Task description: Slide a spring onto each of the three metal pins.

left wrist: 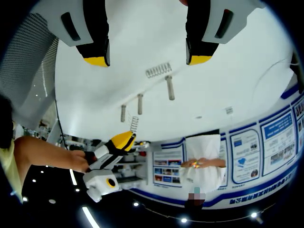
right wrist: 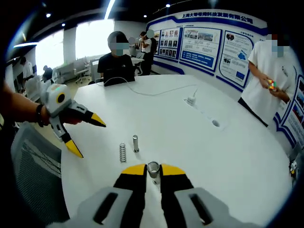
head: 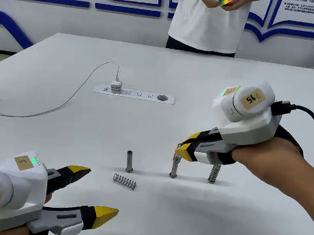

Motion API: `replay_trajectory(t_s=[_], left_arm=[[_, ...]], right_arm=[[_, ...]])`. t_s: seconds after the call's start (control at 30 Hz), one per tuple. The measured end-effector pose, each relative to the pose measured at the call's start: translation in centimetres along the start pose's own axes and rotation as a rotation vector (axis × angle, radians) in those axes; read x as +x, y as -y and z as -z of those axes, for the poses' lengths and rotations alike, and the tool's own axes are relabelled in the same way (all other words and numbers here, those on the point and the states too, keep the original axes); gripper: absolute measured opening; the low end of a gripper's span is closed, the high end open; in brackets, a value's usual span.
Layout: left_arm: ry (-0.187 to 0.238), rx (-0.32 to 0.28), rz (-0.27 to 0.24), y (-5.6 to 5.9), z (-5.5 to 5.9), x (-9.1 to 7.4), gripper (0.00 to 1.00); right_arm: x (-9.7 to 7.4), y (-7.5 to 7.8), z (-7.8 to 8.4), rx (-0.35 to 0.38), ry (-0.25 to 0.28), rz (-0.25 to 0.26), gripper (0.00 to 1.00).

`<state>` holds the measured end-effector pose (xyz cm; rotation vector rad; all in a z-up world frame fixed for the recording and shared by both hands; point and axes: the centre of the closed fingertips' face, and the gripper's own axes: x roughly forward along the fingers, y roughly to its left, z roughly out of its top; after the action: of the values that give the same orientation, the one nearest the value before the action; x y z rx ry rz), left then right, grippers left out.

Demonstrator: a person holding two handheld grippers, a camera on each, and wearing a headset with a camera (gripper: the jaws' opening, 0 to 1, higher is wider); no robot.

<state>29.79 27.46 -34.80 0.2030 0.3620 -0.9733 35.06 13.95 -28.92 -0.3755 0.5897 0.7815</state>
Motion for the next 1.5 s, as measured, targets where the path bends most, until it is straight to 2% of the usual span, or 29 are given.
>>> replay_trajectory(t_s=[0.33, 0.97, 1.5], left_arm=[[-0.001, -0.003, -0.004, 0.0, 0.0, -0.1, 0.66], [-0.004, -0.009, -0.009, -0.2, 0.2, -0.2, 0.66], [-0.004, -0.012, -0.008, -0.5, 0.5, -0.2, 0.66]], right_arm=[[0.8, 1.1, 0.3, 0.01, -0.025, 0.008, 0.12], [2.2, 1.1, 1.5, 0.028, -0.069, -0.009, 0.12], [4.0, 1.0, 3.1, 0.065, -0.11, -0.025, 0.12]])
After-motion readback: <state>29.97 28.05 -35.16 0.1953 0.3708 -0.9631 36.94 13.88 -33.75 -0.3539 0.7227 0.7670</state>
